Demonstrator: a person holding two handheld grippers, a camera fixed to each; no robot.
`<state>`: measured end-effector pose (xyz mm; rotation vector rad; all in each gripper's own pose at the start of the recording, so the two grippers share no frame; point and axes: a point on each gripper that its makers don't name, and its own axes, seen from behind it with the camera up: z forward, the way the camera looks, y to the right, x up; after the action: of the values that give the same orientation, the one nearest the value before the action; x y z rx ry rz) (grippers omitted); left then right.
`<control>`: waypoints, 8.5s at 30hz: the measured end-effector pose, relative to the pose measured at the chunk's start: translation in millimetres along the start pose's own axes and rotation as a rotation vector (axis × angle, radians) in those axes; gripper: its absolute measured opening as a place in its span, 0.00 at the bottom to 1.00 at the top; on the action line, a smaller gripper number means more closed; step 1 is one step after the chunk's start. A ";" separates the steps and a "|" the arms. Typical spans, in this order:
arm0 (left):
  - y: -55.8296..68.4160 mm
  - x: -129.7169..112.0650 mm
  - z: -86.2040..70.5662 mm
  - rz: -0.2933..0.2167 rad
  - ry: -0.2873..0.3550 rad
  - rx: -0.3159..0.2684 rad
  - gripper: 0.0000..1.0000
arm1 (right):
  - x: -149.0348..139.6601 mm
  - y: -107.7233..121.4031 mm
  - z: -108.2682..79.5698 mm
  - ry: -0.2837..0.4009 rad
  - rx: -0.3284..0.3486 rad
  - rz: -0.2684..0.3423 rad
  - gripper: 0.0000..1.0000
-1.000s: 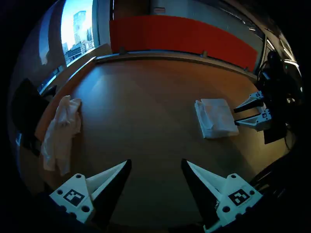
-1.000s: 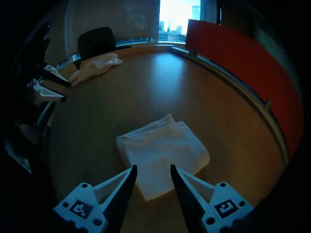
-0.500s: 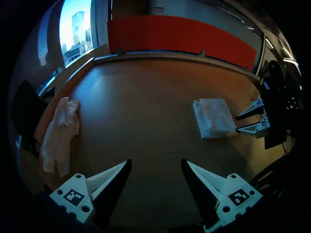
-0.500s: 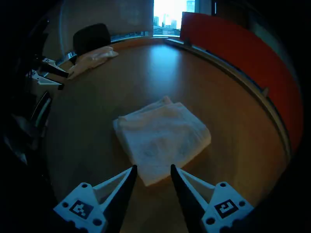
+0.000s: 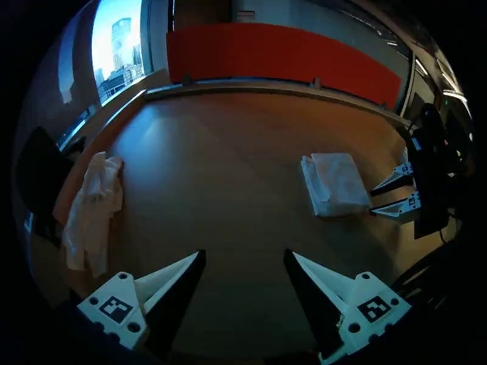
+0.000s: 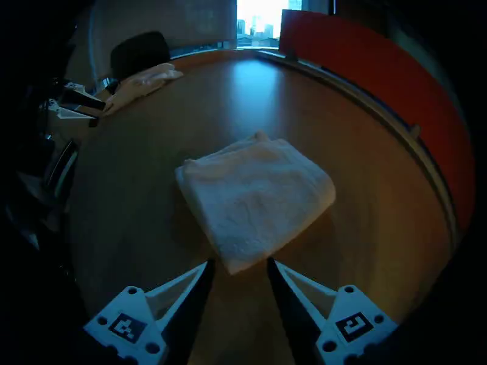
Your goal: Fold towel
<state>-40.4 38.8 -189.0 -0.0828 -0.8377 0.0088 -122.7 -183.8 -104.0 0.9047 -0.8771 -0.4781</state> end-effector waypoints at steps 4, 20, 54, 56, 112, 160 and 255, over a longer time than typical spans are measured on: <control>0.7 -0.6 0.6 0.002 -0.002 -0.002 0.94 | -3.8 -0.7 3.0 -0.007 -0.005 -0.001 0.64; 2.7 -1.6 2.1 0.003 -0.002 -0.007 0.94 | -8.1 -3.2 7.1 -0.010 -0.011 0.005 0.29; 10.2 18.0 2.9 0.027 0.049 -0.049 0.94 | 94.3 42.2 -49.8 0.131 -0.126 -0.042 0.04; 11.2 21.2 2.8 0.031 0.057 -0.053 0.94 | 106.8 48.7 -58.2 0.147 -0.140 -0.055 0.04; 51.4 50.2 13.5 0.091 0.073 -0.123 0.94 | 49.0 281.3 -240.1 0.084 -0.469 0.002 0.04; 80.4 65.7 14.8 0.140 0.071 -0.145 0.94 | -101.2 336.3 -314.5 -0.104 -0.552 0.127 0.04; 71.9 61.5 5.9 0.134 0.084 -0.127 0.94 | -199.3 279.1 -290.6 -0.066 -0.591 0.559 0.85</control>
<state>-1.8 113.4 -145.0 -0.2570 -0.7468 0.0773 3.2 244.7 -53.5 0.0879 -0.9320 -0.2517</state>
